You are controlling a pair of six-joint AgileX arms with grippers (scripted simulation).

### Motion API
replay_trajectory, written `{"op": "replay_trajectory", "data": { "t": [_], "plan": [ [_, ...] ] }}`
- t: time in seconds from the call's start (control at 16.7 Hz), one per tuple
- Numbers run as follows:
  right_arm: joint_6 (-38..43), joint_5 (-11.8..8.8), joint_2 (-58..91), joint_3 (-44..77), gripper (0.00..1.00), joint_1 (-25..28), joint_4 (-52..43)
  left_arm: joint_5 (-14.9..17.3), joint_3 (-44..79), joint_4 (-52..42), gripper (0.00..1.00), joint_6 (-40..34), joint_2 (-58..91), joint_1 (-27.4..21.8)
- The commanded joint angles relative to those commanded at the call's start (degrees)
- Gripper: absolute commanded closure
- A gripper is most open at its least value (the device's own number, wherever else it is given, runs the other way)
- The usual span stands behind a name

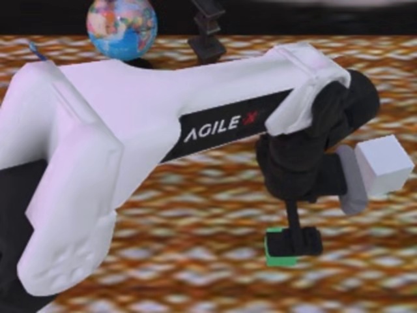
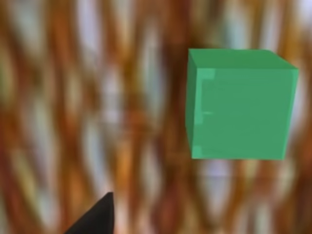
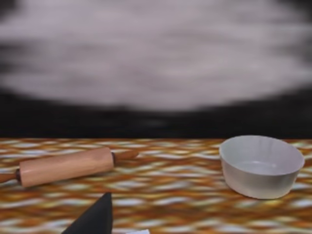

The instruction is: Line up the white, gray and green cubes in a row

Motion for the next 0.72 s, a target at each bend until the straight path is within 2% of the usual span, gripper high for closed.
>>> {"op": "replay_trajectory", "data": {
  "t": [0.12, 0.3, 0.48, 0.72],
  "plan": [
    [0.00, 0.00, 0.00, 0.00, 0.00, 0.00, 0.00, -0.02, -0.02, 0.02, 0.00, 0.61, 0.02, 0.78],
    [0.00, 0.00, 0.00, 0.00, 0.00, 0.00, 0.00, -0.15, -0.24, 0.22, 0.00, 4.50, 0.02, 6.48],
    [0.00, 0.00, 0.00, 0.00, 0.00, 0.00, 0.00, -0.26, -0.96, 0.47, 0.00, 10.62, -0.01, 16.25],
    [0.00, 0.00, 0.00, 0.00, 0.00, 0.00, 0.00, -0.41, -2.52, 0.75, 0.00, 20.37, -0.05, 33.17]
  ]
}}
